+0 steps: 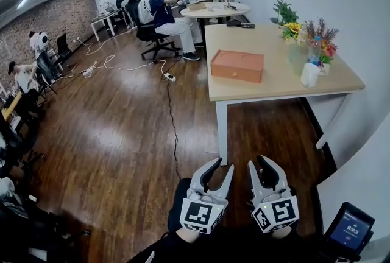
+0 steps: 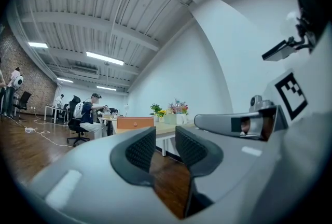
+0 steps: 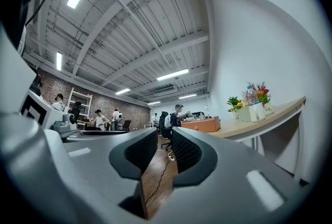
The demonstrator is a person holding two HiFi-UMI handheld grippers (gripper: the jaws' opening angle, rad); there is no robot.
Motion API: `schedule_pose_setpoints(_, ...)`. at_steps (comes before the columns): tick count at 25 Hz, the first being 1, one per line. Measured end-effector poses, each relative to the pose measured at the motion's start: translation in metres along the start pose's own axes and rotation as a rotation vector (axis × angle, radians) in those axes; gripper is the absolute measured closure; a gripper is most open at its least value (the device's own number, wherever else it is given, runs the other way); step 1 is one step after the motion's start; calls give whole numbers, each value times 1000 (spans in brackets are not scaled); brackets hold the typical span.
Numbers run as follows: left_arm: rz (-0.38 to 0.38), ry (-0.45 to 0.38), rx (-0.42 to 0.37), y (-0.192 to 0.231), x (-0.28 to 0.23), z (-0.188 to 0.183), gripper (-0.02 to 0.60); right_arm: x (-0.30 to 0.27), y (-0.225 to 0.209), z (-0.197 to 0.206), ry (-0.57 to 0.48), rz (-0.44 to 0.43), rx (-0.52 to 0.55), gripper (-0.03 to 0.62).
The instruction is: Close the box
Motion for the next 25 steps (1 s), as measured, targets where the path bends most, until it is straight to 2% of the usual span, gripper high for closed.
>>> schedule_pose_setpoints(13, 10, 18, -33, -6, -1, 3, 482, 3, -1, 2, -5, 1, -1, 514)
schedule_pose_setpoints(25, 15, 40, -30, -7, 0, 8, 482, 4, 1, 4, 6, -4, -1, 516)
Point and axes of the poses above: the fingertips, and each gripper's own axes: x backward along the fingers, y to its left, z out of its underside, the point moved 1 cm from there along x, backward along the fingers, and after that the axes turned 1 degree about -x, right-handed, at the moved point
